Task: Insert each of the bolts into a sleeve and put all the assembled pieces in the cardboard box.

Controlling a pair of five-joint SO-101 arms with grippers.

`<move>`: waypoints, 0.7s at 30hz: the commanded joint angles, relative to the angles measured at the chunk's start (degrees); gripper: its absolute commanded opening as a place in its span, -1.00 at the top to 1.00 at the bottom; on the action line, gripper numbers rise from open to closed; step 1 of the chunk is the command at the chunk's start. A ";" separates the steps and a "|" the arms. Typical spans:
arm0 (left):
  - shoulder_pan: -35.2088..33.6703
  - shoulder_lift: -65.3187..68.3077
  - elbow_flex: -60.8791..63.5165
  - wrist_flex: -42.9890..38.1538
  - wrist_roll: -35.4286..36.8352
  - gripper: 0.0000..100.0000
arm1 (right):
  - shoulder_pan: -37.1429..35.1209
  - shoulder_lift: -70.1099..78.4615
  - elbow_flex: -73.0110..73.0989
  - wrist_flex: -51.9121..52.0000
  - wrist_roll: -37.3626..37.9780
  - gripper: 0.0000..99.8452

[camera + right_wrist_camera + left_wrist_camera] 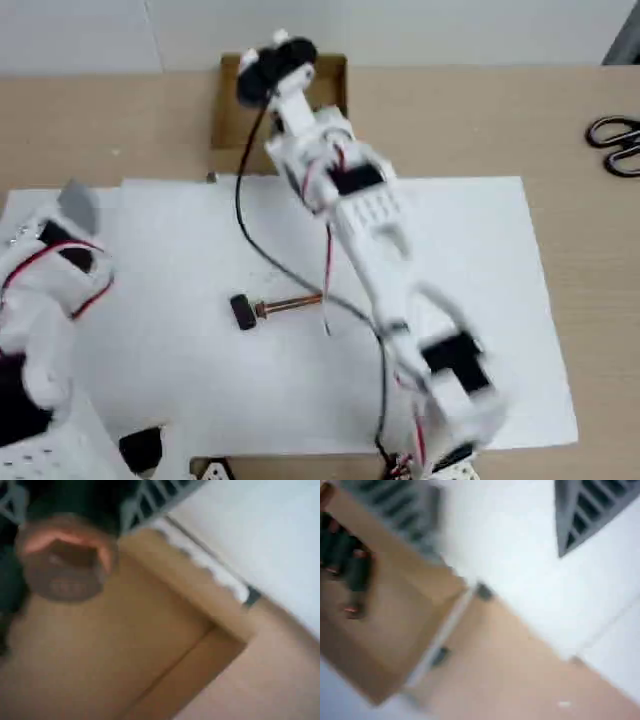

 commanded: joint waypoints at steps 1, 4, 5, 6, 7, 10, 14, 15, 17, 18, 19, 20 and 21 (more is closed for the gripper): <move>-4.31 1.05 3.03 1.23 -1.05 0.99 | 0.92 19.47 -32.97 6.99 1.05 1.00; -6.86 1.05 6.02 3.60 -1.05 0.99 | 1.63 34.68 -52.13 10.68 5.36 1.00; -7.65 1.05 6.20 4.84 -1.05 0.99 | 1.71 39.25 -57.76 11.56 6.24 1.00; -8.26 0.97 6.20 5.80 -1.14 0.99 | 1.80 43.38 -62.51 12.18 6.95 1.00; -8.70 0.97 6.11 6.24 -1.41 0.99 | 1.80 46.81 -67.16 12.53 7.21 1.00; -9.05 -0.53 6.20 6.42 -4.66 0.99 | 1.89 53.41 -75.52 12.62 8.09 1.00; -8.44 -5.19 6.46 6.15 -5.36 0.99 | 2.77 54.90 -79.21 12.18 7.91 1.00; -7.74 -6.07 6.46 6.15 -5.36 0.99 | 3.03 55.43 -78.07 11.65 7.91 1.00; -6.15 -7.65 6.46 6.15 -5.45 0.99 | 3.21 56.40 -75.08 11.21 8.26 0.99; -5.27 -8.35 6.46 6.15 -5.45 0.99 | 3.21 56.75 -74.55 11.12 8.00 0.99; -4.40 -8.88 6.46 6.15 -5.45 0.99 | 3.21 57.36 -74.46 11.12 8.26 0.99; -3.96 -9.32 6.46 6.15 -5.45 0.99 | 3.21 57.71 -74.02 11.12 8.26 0.99; -3.78 -9.85 6.46 6.15 -5.45 0.99 | 3.21 58.15 -73.67 11.12 8.26 0.96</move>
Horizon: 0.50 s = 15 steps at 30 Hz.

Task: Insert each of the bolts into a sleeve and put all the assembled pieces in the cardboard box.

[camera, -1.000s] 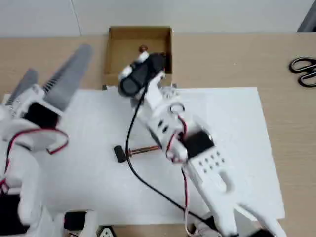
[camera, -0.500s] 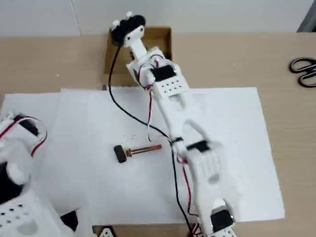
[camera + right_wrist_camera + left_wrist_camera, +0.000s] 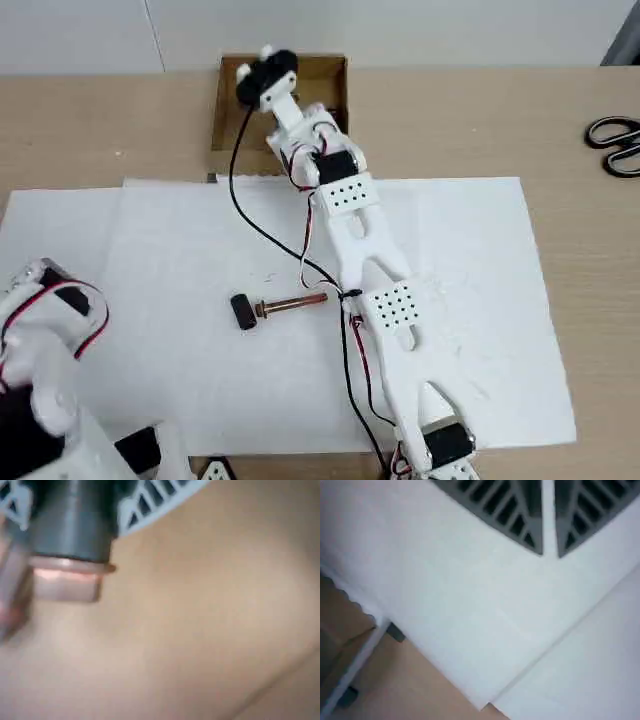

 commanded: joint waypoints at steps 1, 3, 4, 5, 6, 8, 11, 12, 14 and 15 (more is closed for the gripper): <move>1.14 -2.02 -0.22 0.26 -0.44 0.99 | 0.48 -0.40 0.18 -1.54 0.62 0.91; 1.14 -2.64 -0.22 0.44 -0.44 0.99 | 0.48 0.92 0.00 -1.27 0.35 0.76; 1.14 -2.73 -0.22 0.44 -0.44 0.99 | 0.40 1.36 0.00 -1.01 0.35 0.66; 1.14 -2.73 -0.13 0.53 -0.44 0.99 | 0.40 1.54 -0.09 -0.75 0.35 0.57; 1.14 -2.55 0.31 0.53 -0.44 0.99 | 0.40 1.54 -0.18 0.57 0.35 0.50; 1.14 -2.02 3.03 0.26 -0.53 0.98 | 0.31 0.22 -2.73 5.58 0.35 0.38; 1.14 -0.44 9.36 0.18 -2.73 0.93 | 0.04 -3.74 -6.68 16.31 0.26 0.31; 1.14 0.18 11.38 0.18 -3.25 0.88 | 0.13 -5.58 -6.33 19.65 0.26 0.30; 1.14 1.14 15.16 0.18 -2.81 0.77 | 0.04 -9.89 -6.68 29.41 0.26 0.31; 1.14 1.49 16.66 0.00 -2.29 0.72 | -0.22 -12.18 -6.59 35.82 0.26 0.31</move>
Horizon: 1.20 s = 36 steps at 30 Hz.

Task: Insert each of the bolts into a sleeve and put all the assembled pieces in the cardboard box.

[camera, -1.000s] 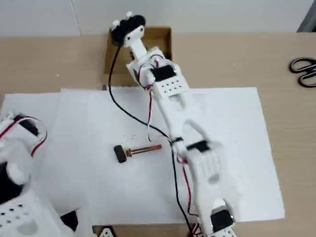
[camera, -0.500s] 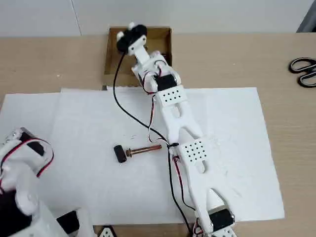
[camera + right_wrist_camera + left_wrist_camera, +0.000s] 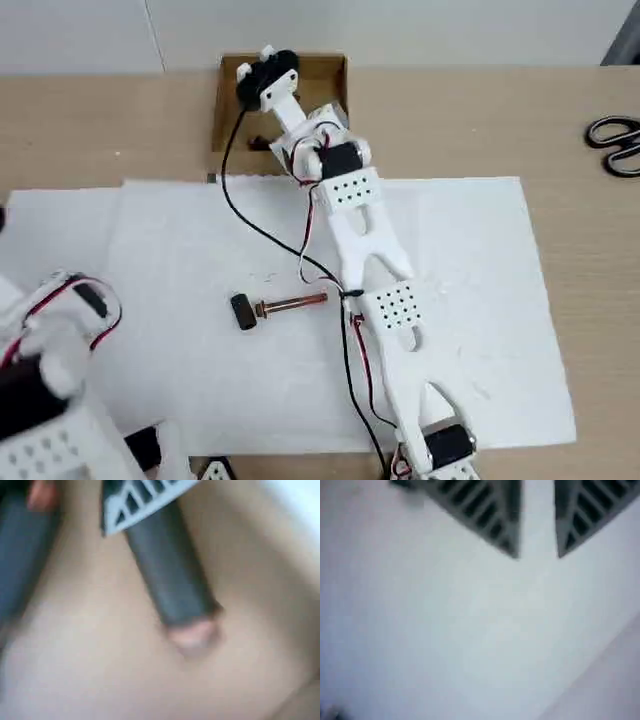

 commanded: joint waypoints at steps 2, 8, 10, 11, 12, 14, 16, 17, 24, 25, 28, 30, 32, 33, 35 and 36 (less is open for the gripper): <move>0.18 1.05 5.93 -1.93 1.41 0.64 | -1.36 -12.26 -1.93 26.51 0.44 0.31; 0.26 1.05 10.95 -6.07 5.10 0.57 | -4.00 -24.66 13.10 27.91 1.32 0.31; -0.09 1.05 11.82 -5.98 5.45 0.57 | -6.29 -31.96 25.93 27.65 5.10 0.31; -0.18 1.05 12.18 -5.98 5.45 0.57 | -7.52 -36.88 32.70 27.56 8.26 0.31; -0.26 0.97 12.44 -5.98 5.45 0.57 | -8.48 -42.07 39.21 27.47 11.60 0.31; -1.85 1.05 12.97 -6.33 5.45 0.57 | -10.51 -52.09 52.40 26.86 18.99 0.31; -3.08 1.05 13.14 -6.95 5.45 0.57 | -12.26 -60.09 65.85 26.42 28.84 0.31; -3.60 1.05 13.14 -7.21 5.45 0.57 | -12.70 -62.81 70.86 25.80 33.32 0.31; -4.22 1.05 13.14 -7.47 5.45 0.57 | -9.89 -65.80 87.03 25.54 42.90 0.31; -4.22 1.05 13.14 -7.47 5.45 0.57 | -10.51 -65.27 87.74 24.92 43.43 0.31; -4.13 1.05 13.14 -7.47 5.45 0.57 | -11.03 -62.11 87.91 22.55 44.48 0.31; -4.13 1.05 13.14 -7.30 5.45 0.57 | -11.91 -59.74 87.91 21.23 46.07 0.31; -4.13 1.05 13.23 -7.12 5.45 0.57 | -13.93 -58.15 87.91 21.41 45.89 0.31; -4.13 1.05 13.23 -7.12 5.45 0.57 | -15.25 -57.71 87.91 21.41 45.45 0.31; -4.13 1.05 13.23 -7.12 5.45 0.57 | -17.54 -57.19 87.91 21.05 44.48 0.37; -4.13 1.05 13.23 -7.12 5.45 0.57 | -18.42 -57.01 87.91 20.88 44.31 0.42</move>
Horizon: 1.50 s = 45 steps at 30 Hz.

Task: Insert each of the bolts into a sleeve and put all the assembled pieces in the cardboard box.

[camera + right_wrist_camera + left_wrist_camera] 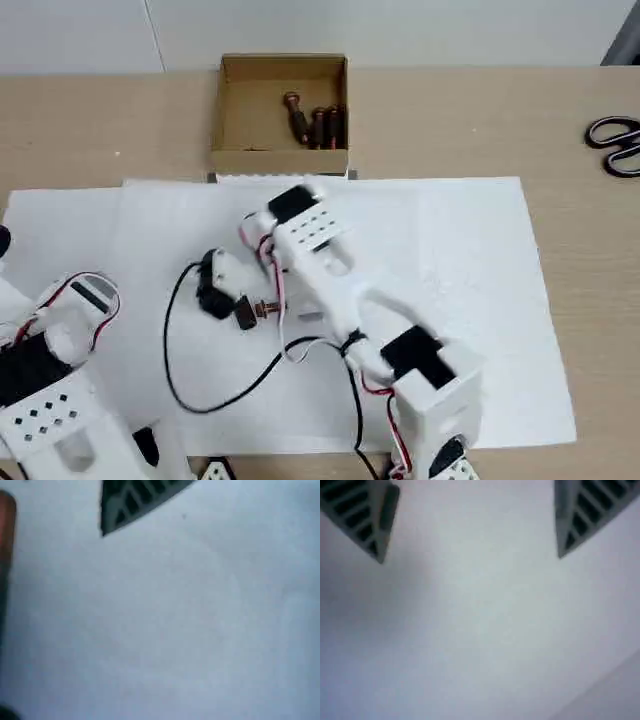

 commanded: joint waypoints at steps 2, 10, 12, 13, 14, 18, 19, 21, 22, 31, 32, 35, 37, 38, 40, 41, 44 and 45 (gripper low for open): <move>-0.09 0.09 -0.13 -0.88 0.18 0.57 | -3.30 0.31 -0.26 -1.19 -0.62 0.51; -0.18 0.00 -0.13 -0.44 0.18 0.57 | -3.30 4.00 -0.53 -4.79 -0.70 0.60; -0.09 0.00 -0.22 0.00 0.18 0.57 | -3.30 5.76 -0.62 -4.88 -0.70 0.60; -0.18 0.00 -0.22 0.26 0.18 0.57 | -3.30 6.55 -0.62 -4.88 -0.70 0.60; -0.18 0.00 -0.22 0.44 0.18 0.57 | -3.30 7.16 -0.62 -5.14 -0.70 0.60; -0.18 0.00 -0.22 0.79 0.18 0.57 | -3.21 8.66 -0.62 -7.08 -0.70 0.60; -0.18 0.00 -0.22 0.79 0.18 0.57 | -3.21 8.66 -0.62 -7.34 -0.70 0.63; -0.18 0.00 -0.22 0.79 0.18 0.57 | -3.21 8.66 -0.62 -7.69 -0.70 0.70; -0.18 0.00 -0.22 0.79 0.18 0.57 | -3.21 8.84 -1.05 -7.60 -0.70 0.74; -0.18 0.00 -0.22 0.79 0.18 0.57 | -2.95 9.10 -2.29 -7.08 -0.79 0.98; 0.00 0.00 -0.22 0.79 0.18 0.57 | -2.95 8.84 -2.20 -6.99 -0.79 1.00; 0.09 0.00 -0.22 0.62 0.18 0.57 | -1.89 7.87 -3.69 -3.91 -0.88 0.99; 0.18 0.00 -0.40 0.35 0.18 0.58 | -1.27 6.02 -5.54 -0.84 -1.76 0.99; 0.18 0.00 -0.40 0.35 0.18 0.58 | -0.75 4.62 -6.68 0.57 -2.99 0.99; 0.62 0.18 -0.22 0.44 0.09 0.58 | 0.13 1.71 -8.97 2.07 -5.36 0.99; 1.93 0.44 -0.22 0.35 0.00 0.58 | 1.10 -0.13 -9.85 2.24 -6.59 0.99; 8.79 0.44 -0.40 0.70 0.00 0.58 | 3.21 -5.32 -11.43 1.10 -11.43 0.99; 11.52 0.44 -0.40 0.70 0.00 0.58 | 3.65 -6.81 -11.60 -0.13 -13.27 0.99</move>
